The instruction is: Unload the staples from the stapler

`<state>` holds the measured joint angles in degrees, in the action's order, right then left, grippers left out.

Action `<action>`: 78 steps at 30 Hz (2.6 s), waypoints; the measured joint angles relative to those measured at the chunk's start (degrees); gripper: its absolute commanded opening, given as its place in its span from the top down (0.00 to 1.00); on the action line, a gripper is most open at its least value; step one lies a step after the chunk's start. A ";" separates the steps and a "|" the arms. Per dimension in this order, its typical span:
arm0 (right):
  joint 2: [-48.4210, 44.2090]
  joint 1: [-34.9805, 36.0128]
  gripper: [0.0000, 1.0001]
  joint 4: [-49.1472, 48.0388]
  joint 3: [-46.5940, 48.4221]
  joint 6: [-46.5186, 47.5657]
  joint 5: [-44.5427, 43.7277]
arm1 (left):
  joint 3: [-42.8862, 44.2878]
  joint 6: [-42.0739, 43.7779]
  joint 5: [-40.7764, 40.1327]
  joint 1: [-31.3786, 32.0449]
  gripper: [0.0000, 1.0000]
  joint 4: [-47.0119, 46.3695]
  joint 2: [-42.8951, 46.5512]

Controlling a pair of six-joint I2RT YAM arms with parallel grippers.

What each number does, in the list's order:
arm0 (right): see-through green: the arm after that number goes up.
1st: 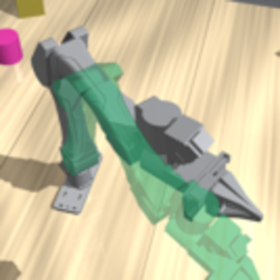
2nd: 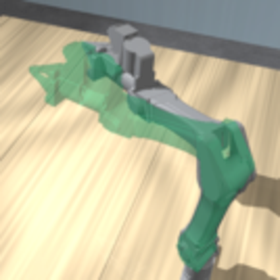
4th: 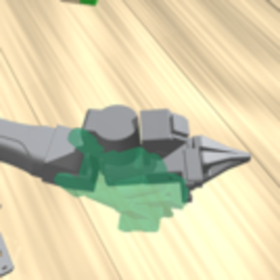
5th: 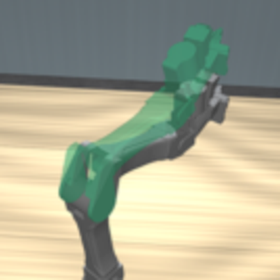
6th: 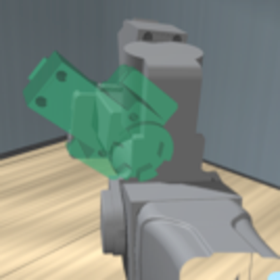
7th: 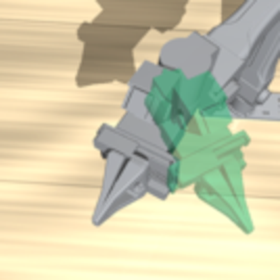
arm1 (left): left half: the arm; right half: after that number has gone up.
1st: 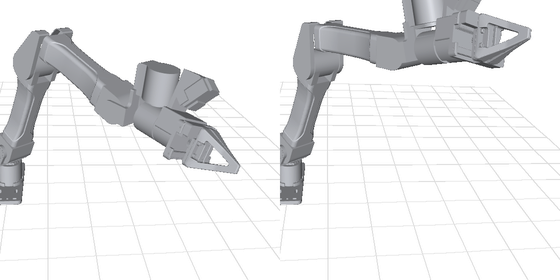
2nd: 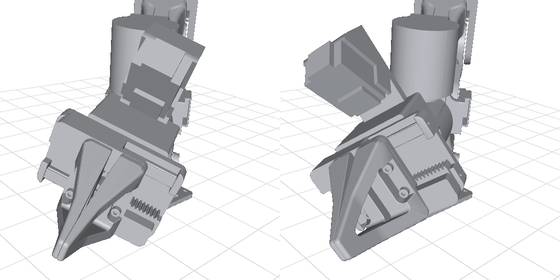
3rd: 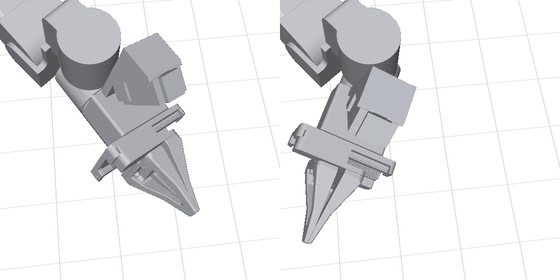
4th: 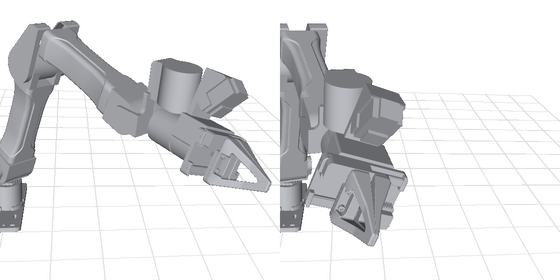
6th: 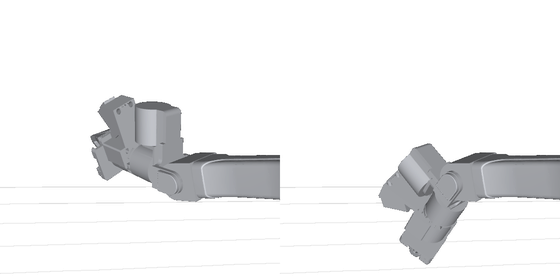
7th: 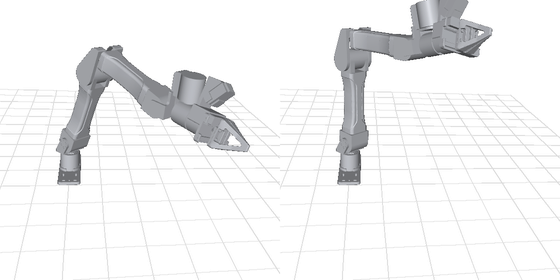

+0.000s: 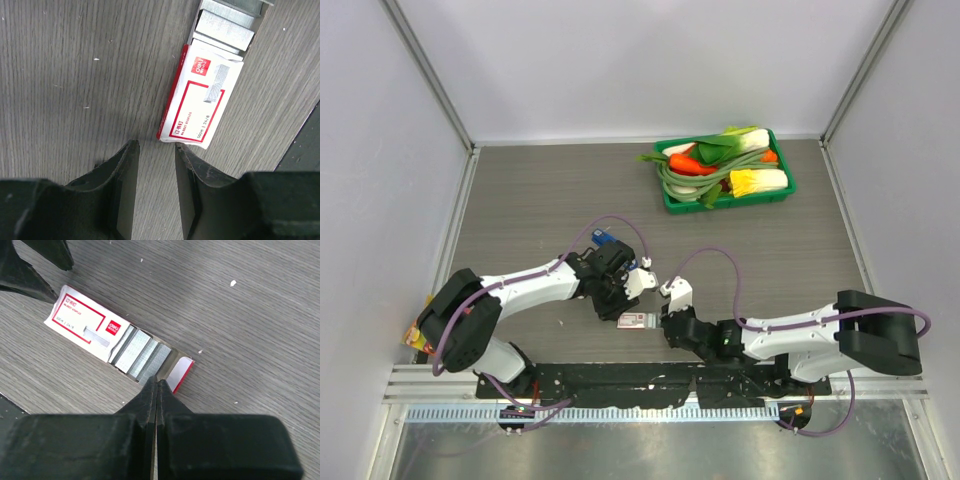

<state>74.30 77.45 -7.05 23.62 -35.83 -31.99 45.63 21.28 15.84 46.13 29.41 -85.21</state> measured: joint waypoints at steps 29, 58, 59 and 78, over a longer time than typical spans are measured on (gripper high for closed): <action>-0.94 -0.07 0.96 -0.44 1.73 1.20 0.07 | -0.02 0.02 0.22 0.00 0.62 -0.39 0.00; 1.44 -0.37 0.84 -0.70 0.46 -0.22 0.02 | -0.07 0.15 0.20 0.00 0.62 -0.46 0.00; 1.64 -0.37 0.83 -0.83 0.59 -0.15 0.04 | -0.11 0.15 0.20 0.00 0.62 -0.46 0.00; 2.34 -0.39 0.81 -1.49 1.70 0.55 0.42 | -0.81 0.15 0.20 0.00 0.62 -0.52 0.22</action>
<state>76.64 77.06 -8.54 25.32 -35.29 -31.57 44.82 21.43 16.03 46.13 28.88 -84.99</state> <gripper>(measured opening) 0.187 0.380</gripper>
